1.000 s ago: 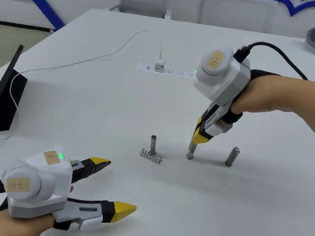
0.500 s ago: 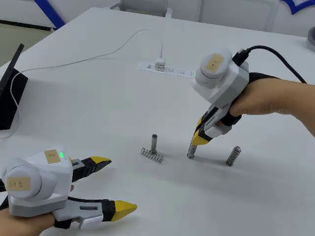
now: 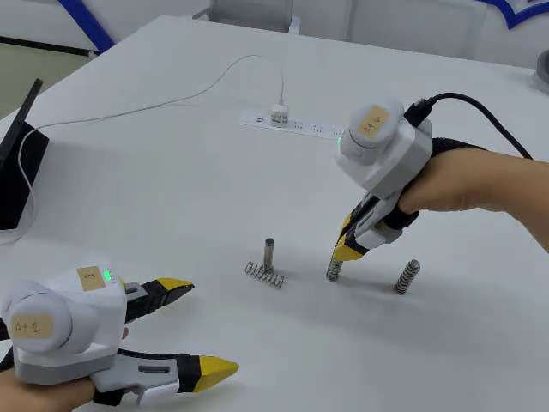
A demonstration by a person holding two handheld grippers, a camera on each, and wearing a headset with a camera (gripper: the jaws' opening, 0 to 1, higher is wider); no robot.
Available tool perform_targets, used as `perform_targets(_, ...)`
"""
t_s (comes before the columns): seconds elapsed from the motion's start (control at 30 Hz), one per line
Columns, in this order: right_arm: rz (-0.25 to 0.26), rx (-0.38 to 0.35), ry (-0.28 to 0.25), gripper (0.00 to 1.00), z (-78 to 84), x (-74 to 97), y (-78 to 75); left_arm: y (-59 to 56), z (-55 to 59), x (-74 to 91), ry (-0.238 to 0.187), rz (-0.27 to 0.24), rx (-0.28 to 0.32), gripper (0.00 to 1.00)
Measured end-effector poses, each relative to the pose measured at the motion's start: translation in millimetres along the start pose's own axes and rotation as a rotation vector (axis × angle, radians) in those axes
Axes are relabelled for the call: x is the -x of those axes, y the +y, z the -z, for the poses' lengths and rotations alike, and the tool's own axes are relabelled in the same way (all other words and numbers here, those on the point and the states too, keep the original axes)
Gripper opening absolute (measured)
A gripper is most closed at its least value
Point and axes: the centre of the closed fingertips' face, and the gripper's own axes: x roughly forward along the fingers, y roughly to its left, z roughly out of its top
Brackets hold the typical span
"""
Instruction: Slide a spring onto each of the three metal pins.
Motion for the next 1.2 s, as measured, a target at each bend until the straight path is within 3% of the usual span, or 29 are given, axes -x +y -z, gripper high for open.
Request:
perform_targets(0.53, 0.001, 0.000, 0.007, 0.12, 2.6, -6.4, 3.0, -0.1, 1.7, 0.6, 0.001, -0.002, 0.003, 0.72)
perform_targets(1.2, 0.001, 0.006, -0.020, 0.14, -1.2, -6.6, 2.6, 0.2, 2.0, -0.6, 0.002, -0.001, 0.004, 0.72)
